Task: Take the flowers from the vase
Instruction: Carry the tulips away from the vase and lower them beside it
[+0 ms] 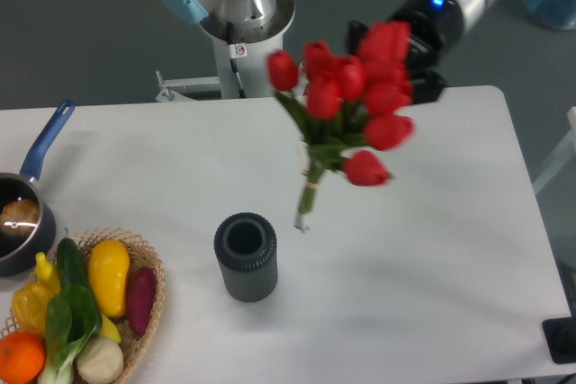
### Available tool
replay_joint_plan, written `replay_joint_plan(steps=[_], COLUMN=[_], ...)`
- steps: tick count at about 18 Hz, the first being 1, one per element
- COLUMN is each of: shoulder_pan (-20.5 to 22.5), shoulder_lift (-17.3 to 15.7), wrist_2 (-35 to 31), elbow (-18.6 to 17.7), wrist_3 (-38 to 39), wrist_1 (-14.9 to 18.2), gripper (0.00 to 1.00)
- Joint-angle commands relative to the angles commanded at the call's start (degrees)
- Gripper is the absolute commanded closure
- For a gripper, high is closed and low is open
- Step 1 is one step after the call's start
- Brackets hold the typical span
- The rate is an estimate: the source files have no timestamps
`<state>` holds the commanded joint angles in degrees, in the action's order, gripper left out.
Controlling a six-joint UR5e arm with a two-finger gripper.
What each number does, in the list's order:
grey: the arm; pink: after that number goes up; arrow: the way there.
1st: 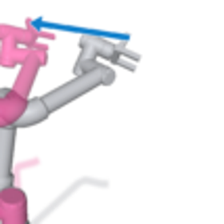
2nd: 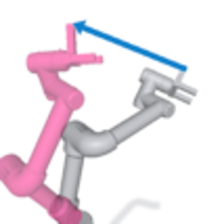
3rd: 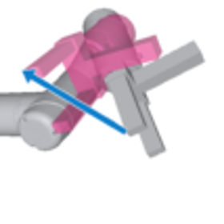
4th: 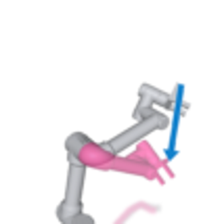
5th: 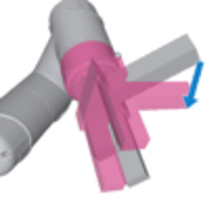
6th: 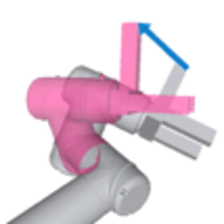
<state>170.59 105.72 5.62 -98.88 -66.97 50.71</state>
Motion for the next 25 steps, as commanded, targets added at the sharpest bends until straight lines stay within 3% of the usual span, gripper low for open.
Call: replay_joint_plan(steps=[7,16,20,23,25], shoulder_pan=[2.6,3.1,2.3,1.5,0.7], shoulder_lift=[5.7,7.1,7.1,8.0,8.6], wrist_2=[-0.7,-25.4,-37.2,-41.1,-45.3], elbow=[-0.5,0.2,4.9,10.7,12.6], wrist_3=[-2.7,-3.8,-0.5,1.8,1.2], wrist_1=[-0.4,0.1,2.0,6.5,7.2], gripper=[1.00,1.00,1.00,1.00,1.00])
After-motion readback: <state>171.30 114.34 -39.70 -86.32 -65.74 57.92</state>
